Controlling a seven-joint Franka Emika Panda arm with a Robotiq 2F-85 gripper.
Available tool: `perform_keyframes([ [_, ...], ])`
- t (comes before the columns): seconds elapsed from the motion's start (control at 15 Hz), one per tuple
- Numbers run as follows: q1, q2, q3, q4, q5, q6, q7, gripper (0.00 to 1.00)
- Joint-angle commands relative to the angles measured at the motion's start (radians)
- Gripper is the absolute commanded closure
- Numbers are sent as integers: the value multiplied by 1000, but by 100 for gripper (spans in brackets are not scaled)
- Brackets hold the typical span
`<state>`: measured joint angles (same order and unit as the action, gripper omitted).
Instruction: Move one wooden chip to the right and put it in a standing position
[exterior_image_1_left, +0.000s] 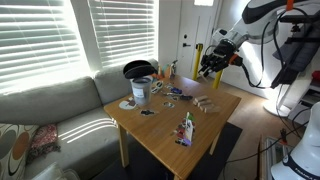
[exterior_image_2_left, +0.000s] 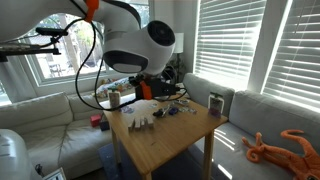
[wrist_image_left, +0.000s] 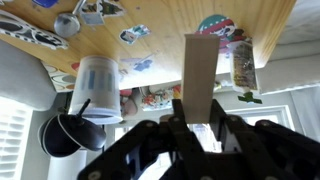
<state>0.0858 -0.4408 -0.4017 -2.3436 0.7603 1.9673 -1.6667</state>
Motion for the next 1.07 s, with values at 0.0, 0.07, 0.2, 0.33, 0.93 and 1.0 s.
perform_keyframes([
  [0.0, -49, 29, -46, 37, 121, -202, -173, 93],
  [0.07, -66, 41, -56, 43, 141, -266, -218, 93],
  [0.2, -105, 73, -76, 53, 167, -408, -299, 93],
  [0.33, -153, 112, -103, 62, 170, -567, -380, 93],
  [0.93, -307, 145, -23, 46, 145, -659, -411, 70],
  [1.0, -306, 145, -20, 46, 145, -659, -410, 93],
])
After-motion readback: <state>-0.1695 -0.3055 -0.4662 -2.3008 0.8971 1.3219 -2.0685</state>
